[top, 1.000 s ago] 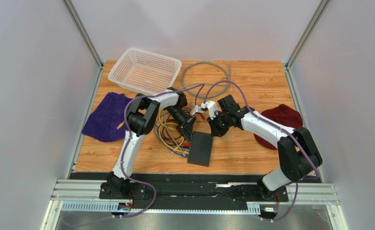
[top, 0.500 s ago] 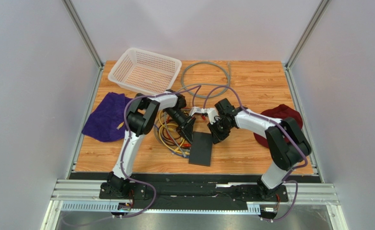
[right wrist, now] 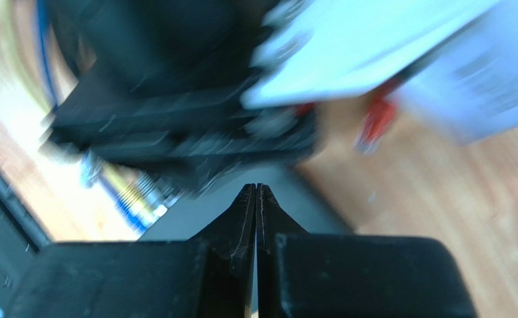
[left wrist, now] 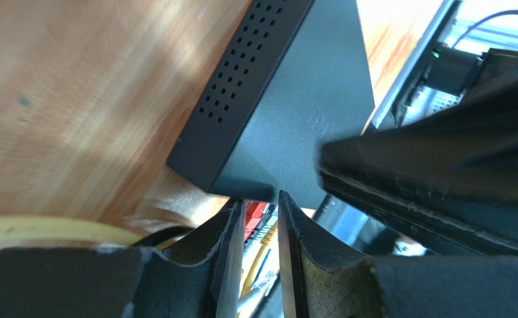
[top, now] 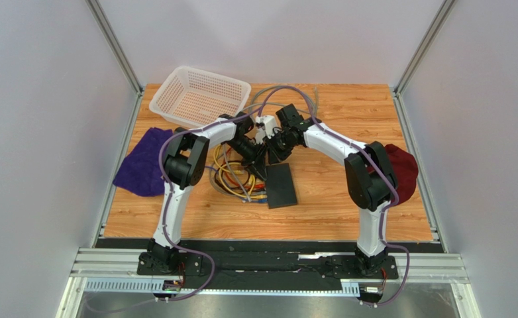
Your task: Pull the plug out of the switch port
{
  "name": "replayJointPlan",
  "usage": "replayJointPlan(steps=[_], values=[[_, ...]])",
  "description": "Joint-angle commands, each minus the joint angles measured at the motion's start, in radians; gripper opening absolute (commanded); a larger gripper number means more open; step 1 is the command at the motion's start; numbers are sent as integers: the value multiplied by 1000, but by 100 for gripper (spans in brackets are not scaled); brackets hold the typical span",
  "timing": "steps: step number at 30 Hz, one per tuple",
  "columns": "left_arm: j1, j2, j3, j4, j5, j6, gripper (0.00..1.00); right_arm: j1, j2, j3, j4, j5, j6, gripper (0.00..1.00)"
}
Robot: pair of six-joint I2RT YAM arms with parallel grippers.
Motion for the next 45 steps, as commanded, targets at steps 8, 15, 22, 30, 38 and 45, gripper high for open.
replayJointPlan(steps=[8,15,22,30,38,45], values=[[24,-82,-67,131,-14,88,35,31,-299,-255,16,-57,-69,5],[24,-45,-101,100,18,165,36,34,-228,-317,14,-96,-101,4],[15,-67,-170,79,64,231,37,34,-184,-360,54,-84,-119,4],[-11,-39,-141,59,68,237,37,40,-171,-356,70,-87,-104,4],[-16,-2,-113,45,66,237,30,43,-182,-376,85,-77,-100,4],[-25,13,-106,34,98,228,20,46,-181,-383,96,-73,-93,5]])
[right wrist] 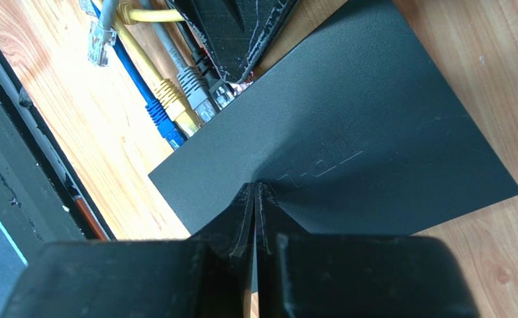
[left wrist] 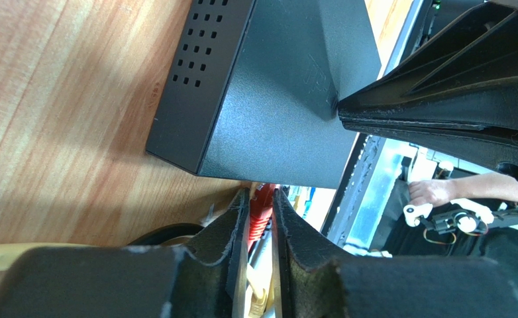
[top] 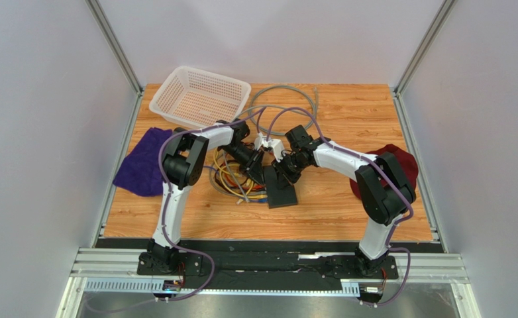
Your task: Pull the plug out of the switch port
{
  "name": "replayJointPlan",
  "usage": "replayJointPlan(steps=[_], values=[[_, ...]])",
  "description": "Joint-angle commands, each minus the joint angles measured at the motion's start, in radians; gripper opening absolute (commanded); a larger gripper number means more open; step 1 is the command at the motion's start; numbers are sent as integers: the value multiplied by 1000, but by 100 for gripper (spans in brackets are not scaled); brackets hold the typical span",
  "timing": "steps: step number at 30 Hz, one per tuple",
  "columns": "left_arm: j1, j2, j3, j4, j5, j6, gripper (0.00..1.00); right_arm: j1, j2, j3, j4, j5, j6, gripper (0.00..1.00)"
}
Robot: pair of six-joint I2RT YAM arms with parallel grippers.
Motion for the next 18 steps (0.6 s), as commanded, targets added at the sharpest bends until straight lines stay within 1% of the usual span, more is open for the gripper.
replayJointPlan(steps=[1,5,10,13,14,16,17,18], values=[[-25,43,25,-46,25,29,20,11,13,-21,46,30,-11,4],[-28,56,45,-84,58,51,30,13,18,-19,45,33,-11,5],[-50,82,62,-95,47,45,30,14,19,-16,50,36,-13,5],[-59,102,79,-118,44,66,20,14,16,-18,56,39,-13,5],[-61,102,79,-118,42,68,14,13,16,-19,58,42,-16,5],[-61,107,79,-116,41,66,10,14,12,-22,58,43,-14,5],[-61,109,80,-118,45,69,5,14,13,-24,58,42,-13,5],[-61,112,82,-121,48,71,3,14,12,-24,58,42,-13,5]])
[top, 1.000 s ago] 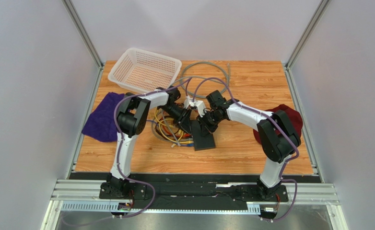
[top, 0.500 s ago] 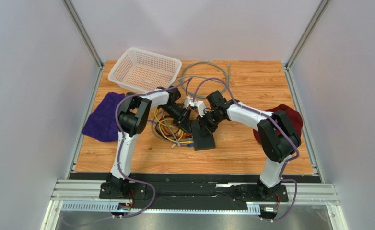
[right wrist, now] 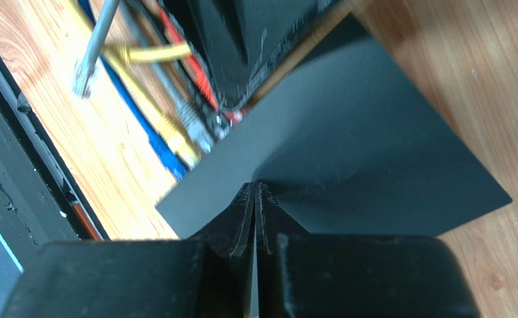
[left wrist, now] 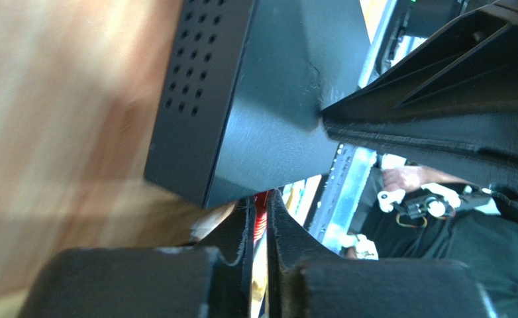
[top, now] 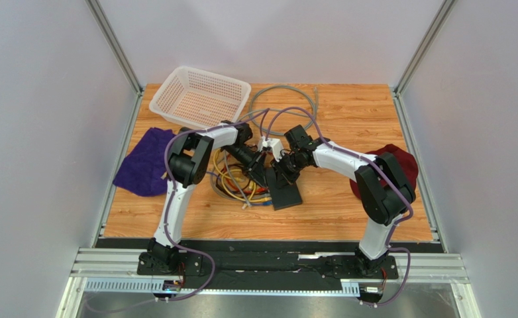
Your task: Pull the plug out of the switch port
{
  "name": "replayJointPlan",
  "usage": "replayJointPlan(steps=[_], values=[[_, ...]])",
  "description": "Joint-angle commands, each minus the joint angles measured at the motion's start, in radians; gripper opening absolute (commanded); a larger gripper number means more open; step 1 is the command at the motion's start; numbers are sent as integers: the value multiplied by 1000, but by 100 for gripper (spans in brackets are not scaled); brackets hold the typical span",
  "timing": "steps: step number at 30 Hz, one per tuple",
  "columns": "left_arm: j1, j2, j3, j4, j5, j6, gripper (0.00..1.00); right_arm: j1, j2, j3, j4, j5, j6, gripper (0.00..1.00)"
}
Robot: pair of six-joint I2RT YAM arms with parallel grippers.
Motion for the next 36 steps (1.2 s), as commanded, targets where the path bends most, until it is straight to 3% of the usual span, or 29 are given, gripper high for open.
replayJointPlan(steps=[1,15,21,27,36], values=[[-48,42,9,-22,-10,45,1,10,12,-25,36,38,-15,5],[-8,94,161,-335,-73,272,0,10,-10,-62,34,49,-9,5],[-2,54,101,-340,-131,315,0,10,-7,-60,36,49,-7,5],[23,-41,158,-307,-142,309,0,10,-11,-66,43,59,-1,5],[64,-116,327,-324,-433,384,0,10,-19,-71,54,66,2,5]])
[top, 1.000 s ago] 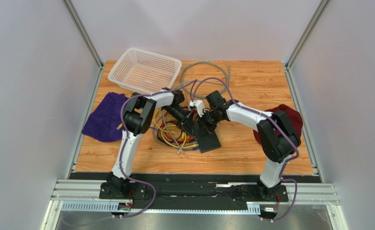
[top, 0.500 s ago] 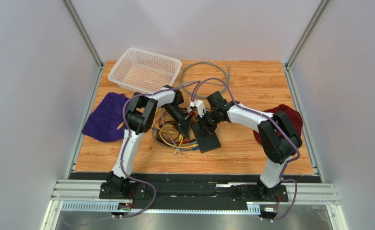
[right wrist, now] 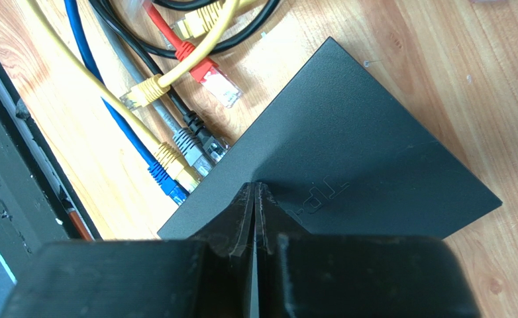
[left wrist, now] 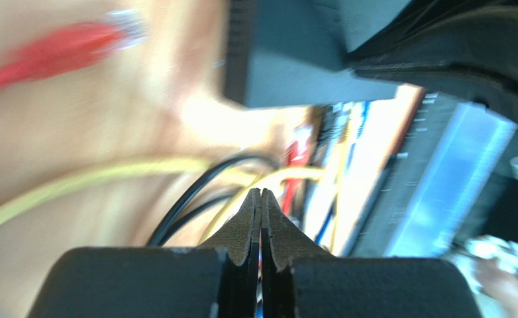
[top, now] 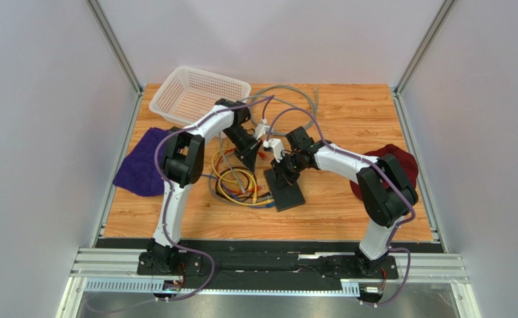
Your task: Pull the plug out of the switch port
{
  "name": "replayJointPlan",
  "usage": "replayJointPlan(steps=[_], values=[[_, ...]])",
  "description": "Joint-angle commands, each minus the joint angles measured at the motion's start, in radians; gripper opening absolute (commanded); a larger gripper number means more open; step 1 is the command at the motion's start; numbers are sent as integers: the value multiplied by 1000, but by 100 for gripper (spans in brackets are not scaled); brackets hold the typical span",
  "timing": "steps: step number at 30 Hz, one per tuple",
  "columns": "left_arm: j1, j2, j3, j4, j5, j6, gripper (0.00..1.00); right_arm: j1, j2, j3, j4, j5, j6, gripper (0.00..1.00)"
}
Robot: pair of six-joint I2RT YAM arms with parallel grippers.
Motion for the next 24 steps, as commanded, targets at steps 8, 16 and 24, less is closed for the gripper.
replayJointPlan(steps=[8,16,24], values=[[39,-140,6,155,-210,-32,7,7,-9,-38,-1,66,-9,5],[30,-293,-168,240,181,-34,32,7,-56,-91,17,84,-6,5],[-4,-33,-65,-296,377,345,35,7,-79,-93,6,80,-9,5]])
